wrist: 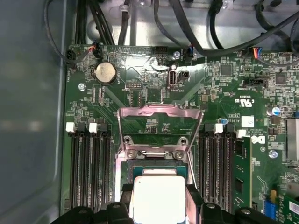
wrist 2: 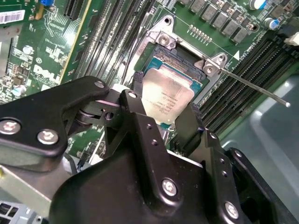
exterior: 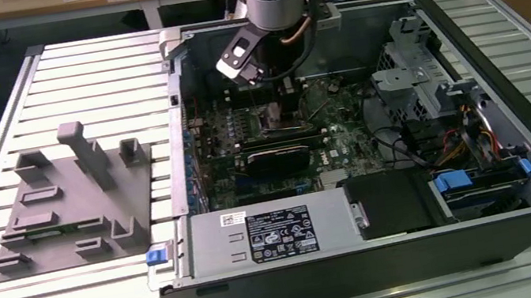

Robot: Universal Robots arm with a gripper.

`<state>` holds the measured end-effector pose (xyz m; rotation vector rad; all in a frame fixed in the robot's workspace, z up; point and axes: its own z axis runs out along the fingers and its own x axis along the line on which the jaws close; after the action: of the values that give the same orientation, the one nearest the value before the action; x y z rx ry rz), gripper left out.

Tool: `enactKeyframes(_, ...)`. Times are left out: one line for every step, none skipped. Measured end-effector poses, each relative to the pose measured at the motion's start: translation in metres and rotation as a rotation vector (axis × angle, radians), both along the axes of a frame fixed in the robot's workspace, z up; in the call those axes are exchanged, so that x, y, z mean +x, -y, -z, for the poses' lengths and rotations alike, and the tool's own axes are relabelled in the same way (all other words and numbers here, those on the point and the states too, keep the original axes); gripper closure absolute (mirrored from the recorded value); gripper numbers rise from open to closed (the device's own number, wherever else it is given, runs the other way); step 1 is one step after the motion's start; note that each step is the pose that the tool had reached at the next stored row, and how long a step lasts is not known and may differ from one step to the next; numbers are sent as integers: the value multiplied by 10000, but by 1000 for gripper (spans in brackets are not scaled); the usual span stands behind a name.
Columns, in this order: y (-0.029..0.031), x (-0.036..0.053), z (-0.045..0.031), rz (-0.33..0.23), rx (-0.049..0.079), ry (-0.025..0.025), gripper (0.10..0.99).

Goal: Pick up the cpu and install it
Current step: 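Place the cpu into insertion slot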

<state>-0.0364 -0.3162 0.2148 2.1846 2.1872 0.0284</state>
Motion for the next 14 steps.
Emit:
enactKeyframes(-1,0,12,1,-1,0,557)
enactKeyframes(-3,0,25,0,0,0,557)
enactKeyframes(-4,-1,38,0,0,0,557)
enactKeyframes(-5,-1,49,0,-1,0,557)
enactKeyframes(-6,-3,56,1,-3,0,557)
enactKeyframes(-7,-8,61,1,-9,0,557)
enactKeyframes(-7,-10,66,1,-10,0,557)
enactKeyframes(-8,-11,71,4,-11,0,557)
enactKeyframes(-8,-12,76,8,-11,0,557)
enactKeyframes(-8,-12,82,11,-11,0,557)
enactKeyframes(-8,-12,89,13,-11,0,557)
enactKeyframes(-8,-13,97,15,-11,0,557)
enactKeyframes(-8,-14,105,16,-10,1,557)
enactKeyframes(-8,-15,112,16,-11,0,557)
